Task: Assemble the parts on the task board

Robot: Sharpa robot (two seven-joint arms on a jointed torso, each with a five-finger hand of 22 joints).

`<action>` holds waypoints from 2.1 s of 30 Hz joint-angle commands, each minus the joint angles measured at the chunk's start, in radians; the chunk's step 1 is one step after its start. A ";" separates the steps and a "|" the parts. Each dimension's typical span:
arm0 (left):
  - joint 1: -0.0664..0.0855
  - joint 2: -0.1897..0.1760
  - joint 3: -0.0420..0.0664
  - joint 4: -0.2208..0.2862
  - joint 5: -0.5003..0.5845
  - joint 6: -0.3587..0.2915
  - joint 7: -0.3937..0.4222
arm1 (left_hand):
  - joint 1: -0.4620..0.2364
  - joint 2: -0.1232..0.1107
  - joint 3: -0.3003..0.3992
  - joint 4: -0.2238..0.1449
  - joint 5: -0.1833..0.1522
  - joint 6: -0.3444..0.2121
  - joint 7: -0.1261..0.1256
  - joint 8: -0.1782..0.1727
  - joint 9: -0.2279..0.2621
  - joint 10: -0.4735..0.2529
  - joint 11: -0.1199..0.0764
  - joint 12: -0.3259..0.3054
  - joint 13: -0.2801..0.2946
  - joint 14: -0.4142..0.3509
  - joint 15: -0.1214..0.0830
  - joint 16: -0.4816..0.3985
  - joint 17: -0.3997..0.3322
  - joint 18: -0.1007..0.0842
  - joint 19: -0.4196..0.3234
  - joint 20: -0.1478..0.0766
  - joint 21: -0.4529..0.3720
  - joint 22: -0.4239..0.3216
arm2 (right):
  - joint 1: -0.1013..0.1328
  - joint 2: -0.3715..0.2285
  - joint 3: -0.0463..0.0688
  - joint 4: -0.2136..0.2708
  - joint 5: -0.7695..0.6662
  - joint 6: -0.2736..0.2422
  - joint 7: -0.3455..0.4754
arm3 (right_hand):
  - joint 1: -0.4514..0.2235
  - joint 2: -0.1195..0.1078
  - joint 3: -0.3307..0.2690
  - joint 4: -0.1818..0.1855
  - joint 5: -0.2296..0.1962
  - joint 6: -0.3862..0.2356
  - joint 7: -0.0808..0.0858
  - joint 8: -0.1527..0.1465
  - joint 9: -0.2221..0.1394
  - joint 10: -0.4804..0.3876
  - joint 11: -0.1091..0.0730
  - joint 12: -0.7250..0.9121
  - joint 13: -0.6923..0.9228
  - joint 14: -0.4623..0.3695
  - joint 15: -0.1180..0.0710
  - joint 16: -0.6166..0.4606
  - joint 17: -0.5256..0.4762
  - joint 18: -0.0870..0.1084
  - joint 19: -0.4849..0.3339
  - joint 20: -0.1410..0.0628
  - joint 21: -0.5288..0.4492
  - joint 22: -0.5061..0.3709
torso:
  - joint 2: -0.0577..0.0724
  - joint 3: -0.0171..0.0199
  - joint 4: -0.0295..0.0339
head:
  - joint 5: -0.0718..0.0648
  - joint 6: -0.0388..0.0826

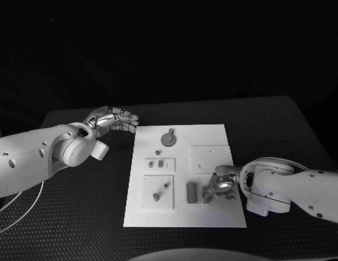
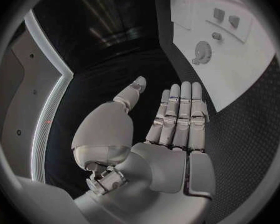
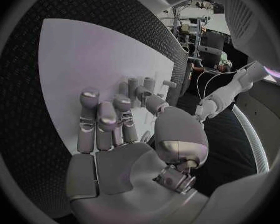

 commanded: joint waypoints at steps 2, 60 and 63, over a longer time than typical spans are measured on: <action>0.001 0.001 0.000 0.002 0.003 0.015 0.005 | -0.005 0.001 0.006 0.002 -0.005 -0.001 -0.004 0.007 -0.001 0.004 0.000 -0.003 -0.001 0.005 0.004 -0.004 0.001 0.011 -0.008 0.001 0.002 -0.001 | -0.001 0.003 0.000 0.002 0.007 -0.007 0.018 | 0.017 0.020 0.048 -0.044 0.003 -0.052 0.047 0.000 -0.002 0.006 0.001 0.002 0.001 0.004 -0.003 0.005 0.001 0.037 0.001 -0.007 0.005 0.018 | 0.000 0.0007 -0.0008 | 0.000 0.000; 0.001 -0.001 0.000 0.004 0.003 0.014 0.003 | -0.005 0.000 0.006 0.002 -0.005 -0.002 -0.004 0.007 -0.002 0.004 0.000 -0.003 -0.002 0.005 0.005 -0.008 0.006 0.011 -0.009 0.001 0.002 -0.002 | -0.001 0.002 0.000 -0.002 -0.061 0.068 0.032 | 0.029 -0.218 0.066 0.092 0.001 -0.058 0.047 0.012 -0.017 -0.003 0.000 -0.001 0.001 0.009 -0.004 -0.007 -0.006 0.037 0.015 -0.016 -0.016 0.016 | 0.000 0.0004 -0.0006 | 0.000 -0.003; 0.001 0.000 0.000 0.004 0.003 0.014 0.003 | -0.005 0.000 0.006 0.002 -0.005 -0.002 -0.004 0.007 -0.002 0.004 0.000 -0.003 -0.002 0.005 0.005 -0.008 0.006 0.011 -0.009 0.001 0.002 -0.002 | -0.001 0.002 0.000 -0.001 -0.105 0.079 0.029 | 0.056 -0.230 0.066 0.077 0.001 -0.050 0.045 0.018 -0.015 -0.002 -0.002 0.000 0.001 0.009 -0.005 -0.008 -0.007 0.037 0.017 -0.016 -0.016 0.016 | 0.000 0.0001 -0.0007 | 0.000 -0.003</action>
